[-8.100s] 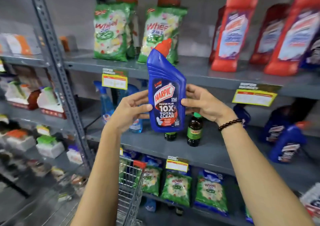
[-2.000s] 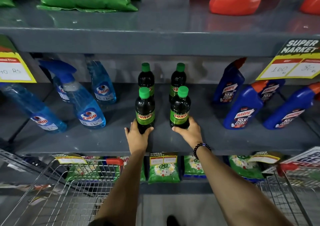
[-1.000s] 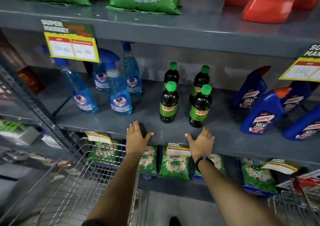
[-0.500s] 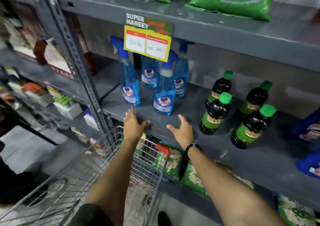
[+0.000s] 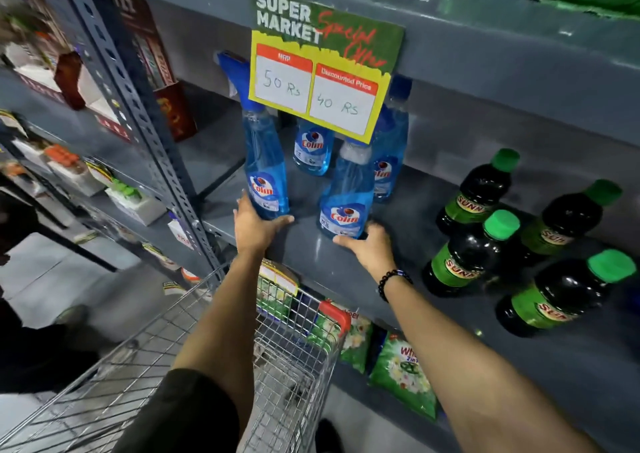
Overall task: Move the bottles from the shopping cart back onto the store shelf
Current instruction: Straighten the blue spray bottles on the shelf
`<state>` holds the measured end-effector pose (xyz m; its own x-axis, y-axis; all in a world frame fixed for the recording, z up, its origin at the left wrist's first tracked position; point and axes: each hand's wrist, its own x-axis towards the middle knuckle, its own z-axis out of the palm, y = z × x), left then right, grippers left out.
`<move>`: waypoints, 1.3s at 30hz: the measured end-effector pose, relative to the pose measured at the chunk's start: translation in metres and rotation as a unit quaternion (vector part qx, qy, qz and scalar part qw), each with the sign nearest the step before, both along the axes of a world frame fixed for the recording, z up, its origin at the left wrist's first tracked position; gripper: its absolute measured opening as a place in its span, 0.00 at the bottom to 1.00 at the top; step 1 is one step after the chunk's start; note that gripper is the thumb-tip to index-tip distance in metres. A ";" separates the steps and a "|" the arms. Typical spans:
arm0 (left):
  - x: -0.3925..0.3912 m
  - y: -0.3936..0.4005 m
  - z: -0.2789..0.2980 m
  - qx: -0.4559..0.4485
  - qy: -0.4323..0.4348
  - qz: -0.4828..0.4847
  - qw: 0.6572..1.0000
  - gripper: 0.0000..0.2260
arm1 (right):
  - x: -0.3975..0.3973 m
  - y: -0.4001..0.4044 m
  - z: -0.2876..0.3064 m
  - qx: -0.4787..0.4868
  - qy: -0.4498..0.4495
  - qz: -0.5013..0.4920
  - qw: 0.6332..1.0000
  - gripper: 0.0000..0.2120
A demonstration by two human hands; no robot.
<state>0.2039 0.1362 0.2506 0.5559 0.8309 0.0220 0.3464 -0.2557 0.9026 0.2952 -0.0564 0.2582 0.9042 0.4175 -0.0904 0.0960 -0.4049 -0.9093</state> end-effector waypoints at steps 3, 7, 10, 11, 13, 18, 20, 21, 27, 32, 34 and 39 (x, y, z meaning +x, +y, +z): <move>0.002 -0.001 -0.001 0.007 0.002 0.011 1.000 0.38 | 0.001 0.000 -0.001 0.004 -0.001 -0.001 1.000 0.13; 0.002 0.002 -0.004 0.011 -0.010 0.017 1.000 0.37 | 0.000 -0.001 -0.002 -0.016 -0.003 0.005 1.000 0.13; 0.000 0.003 -0.005 0.001 -0.021 0.019 1.000 0.38 | -0.003 0.000 -0.002 -0.027 -0.009 0.012 1.000 0.13; 0.000 0.004 -0.005 -0.001 -0.024 0.017 1.000 0.38 | -0.004 0.001 -0.002 -0.027 -0.012 0.011 0.999 0.13; -0.001 0.005 -0.005 -0.005 -0.029 0.013 0.999 0.38 | -0.004 0.001 -0.002 -0.029 -0.014 0.009 0.999 0.14; -0.001 0.006 -0.005 -0.018 -0.035 0.006 0.999 0.38 | -0.008 -0.002 0.003 -0.031 -0.017 0.012 0.999 0.14; 0.000 0.006 -0.005 -0.025 -0.037 0.006 0.999 0.38 | -0.009 -0.003 0.005 -0.032 -0.019 0.012 0.999 0.15; 0.000 0.006 -0.006 -0.026 -0.037 0.008 0.999 0.39 | -0.010 -0.003 0.006 -0.032 -0.019 0.012 0.999 0.15; 0.002 0.006 -0.006 -0.025 -0.035 0.019 0.999 0.40 | -0.010 -0.005 0.007 -0.048 -0.017 0.024 0.998 0.14; 0.002 0.006 -0.007 -0.022 -0.025 0.021 0.999 0.41 | -0.010 -0.005 0.008 -0.041 -0.015 0.027 0.999 0.13; 0.002 0.006 -0.006 -0.020 -0.016 0.021 0.999 0.41 | -0.010 -0.005 0.008 -0.033 -0.011 0.029 0.999 0.13; 0.001 0.005 -0.006 -0.020 -0.011 0.015 1.000 0.40 | -0.011 -0.004 0.006 -0.034 -0.018 0.019 0.999 0.14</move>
